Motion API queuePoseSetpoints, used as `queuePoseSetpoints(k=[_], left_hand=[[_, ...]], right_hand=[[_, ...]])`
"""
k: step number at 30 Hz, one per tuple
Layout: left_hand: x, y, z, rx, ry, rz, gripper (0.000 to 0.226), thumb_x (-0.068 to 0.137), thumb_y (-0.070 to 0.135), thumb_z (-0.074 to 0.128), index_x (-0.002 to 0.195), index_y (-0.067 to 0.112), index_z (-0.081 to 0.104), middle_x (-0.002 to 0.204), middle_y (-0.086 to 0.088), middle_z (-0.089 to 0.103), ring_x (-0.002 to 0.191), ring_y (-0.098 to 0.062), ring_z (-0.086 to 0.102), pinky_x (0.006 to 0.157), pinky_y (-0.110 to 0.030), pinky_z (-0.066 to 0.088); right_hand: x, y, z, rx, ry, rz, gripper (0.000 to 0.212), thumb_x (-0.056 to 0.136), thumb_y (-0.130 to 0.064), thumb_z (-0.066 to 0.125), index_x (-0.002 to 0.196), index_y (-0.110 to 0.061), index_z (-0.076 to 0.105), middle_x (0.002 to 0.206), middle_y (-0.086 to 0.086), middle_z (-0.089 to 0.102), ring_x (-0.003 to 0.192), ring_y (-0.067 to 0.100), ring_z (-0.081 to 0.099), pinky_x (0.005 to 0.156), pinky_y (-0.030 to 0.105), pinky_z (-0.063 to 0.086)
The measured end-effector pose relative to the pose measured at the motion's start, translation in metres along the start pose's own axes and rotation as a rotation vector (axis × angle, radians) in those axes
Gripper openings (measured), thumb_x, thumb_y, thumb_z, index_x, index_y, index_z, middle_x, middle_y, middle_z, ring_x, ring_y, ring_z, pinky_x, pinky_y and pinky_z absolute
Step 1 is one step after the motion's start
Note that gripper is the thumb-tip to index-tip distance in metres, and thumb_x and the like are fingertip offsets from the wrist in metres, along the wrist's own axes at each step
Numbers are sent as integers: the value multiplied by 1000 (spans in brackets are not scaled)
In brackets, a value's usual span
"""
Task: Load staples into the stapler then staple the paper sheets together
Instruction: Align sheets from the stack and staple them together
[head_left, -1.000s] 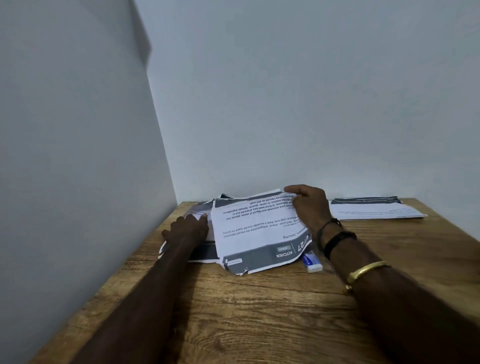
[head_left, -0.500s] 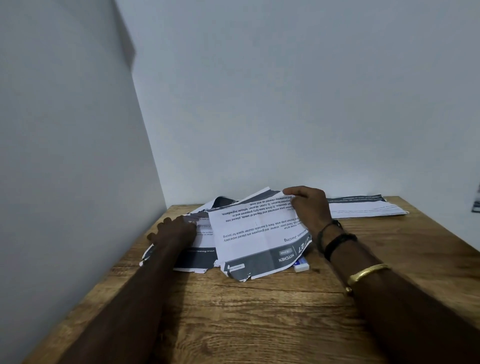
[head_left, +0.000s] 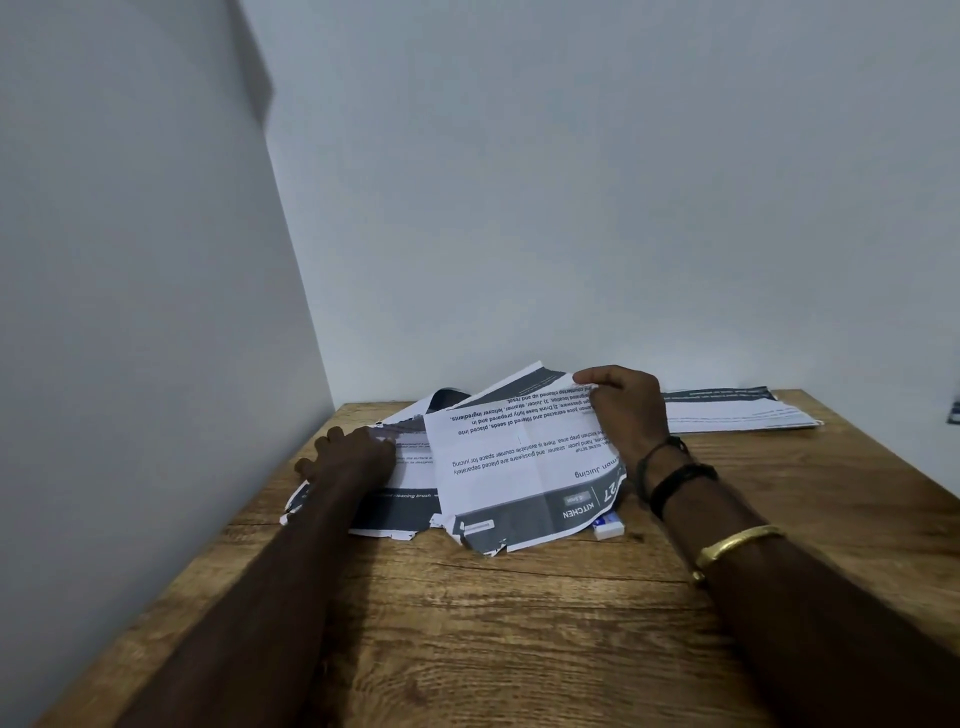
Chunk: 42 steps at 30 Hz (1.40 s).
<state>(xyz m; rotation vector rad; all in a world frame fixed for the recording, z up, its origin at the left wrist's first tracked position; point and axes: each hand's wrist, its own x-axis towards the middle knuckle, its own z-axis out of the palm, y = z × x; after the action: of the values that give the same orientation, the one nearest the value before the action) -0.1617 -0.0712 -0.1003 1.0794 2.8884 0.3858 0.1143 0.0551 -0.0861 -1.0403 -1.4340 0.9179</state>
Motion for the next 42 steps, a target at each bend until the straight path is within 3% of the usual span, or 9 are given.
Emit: queuePoseSetpoints(k=[8,14,17,21,26,29,32,38,42], left_hand=[[1,-2,2,-19,0,-3,55,98,48,32,147,22,42,148,-13,41,141,-32,34,114,-57,24],[4,-8,3,8,19,13,63,99,57,35,152,22,33,155,-15,36,144,-33,31,115,-55,25],[6,-5,4,0,12,7,61,100,56,33,147,20,43,152,-16,39,141,-35,33,114,-52,26],[1,6,2,-89,119,-13,51,102,45,36,137,13,55,144,-17,50,134,-37,45,110,-47,36],[-16,46,-14,-365,447,326,30,101,27,47,110,15,74,119,-10,73,111,-34,65,94,-40,50],[-38,87,-29,-469,358,592,24,97,34,61,112,24,76,123,-3,72,117,-25,64,100,-37,48],[-60,128,-29,-313,222,773,24,94,39,64,114,31,74,126,3,69,123,-22,57,105,-40,42],[-82,169,-18,-220,247,799,22,93,24,63,108,30,77,118,3,73,117,-24,58,101,-38,42],[-81,170,-20,-216,247,747,16,91,25,66,100,27,79,105,1,77,107,-24,63,96,-38,46]], right_hand=[[-3,-3,-2,-24,41,5,40,82,2,49,80,-25,78,98,2,78,97,26,69,89,38,57],[1,2,-21,-20,133,-3,38,87,-4,48,80,-27,78,81,-6,73,65,10,57,60,22,41],[0,8,-22,-30,101,30,34,86,-4,51,89,-20,81,73,-9,68,63,10,54,61,24,42],[-4,9,-19,-78,-7,55,25,80,-7,67,95,-21,81,88,1,77,87,19,70,83,29,56],[-5,8,-18,-220,-56,-18,25,78,-8,73,99,-20,81,92,5,77,93,21,70,89,30,56],[-8,5,-20,-273,-63,-58,18,80,-11,75,93,-21,81,86,2,75,89,18,69,86,29,54],[-11,3,-20,-324,-57,-113,12,81,-13,74,88,-20,81,89,1,79,91,18,71,86,32,57],[-10,0,-23,-370,21,-193,6,83,-18,75,82,-23,79,97,3,76,97,20,67,75,27,46],[-8,0,-28,-364,54,-222,6,85,-16,74,85,-21,78,106,5,72,100,24,66,82,29,49]])
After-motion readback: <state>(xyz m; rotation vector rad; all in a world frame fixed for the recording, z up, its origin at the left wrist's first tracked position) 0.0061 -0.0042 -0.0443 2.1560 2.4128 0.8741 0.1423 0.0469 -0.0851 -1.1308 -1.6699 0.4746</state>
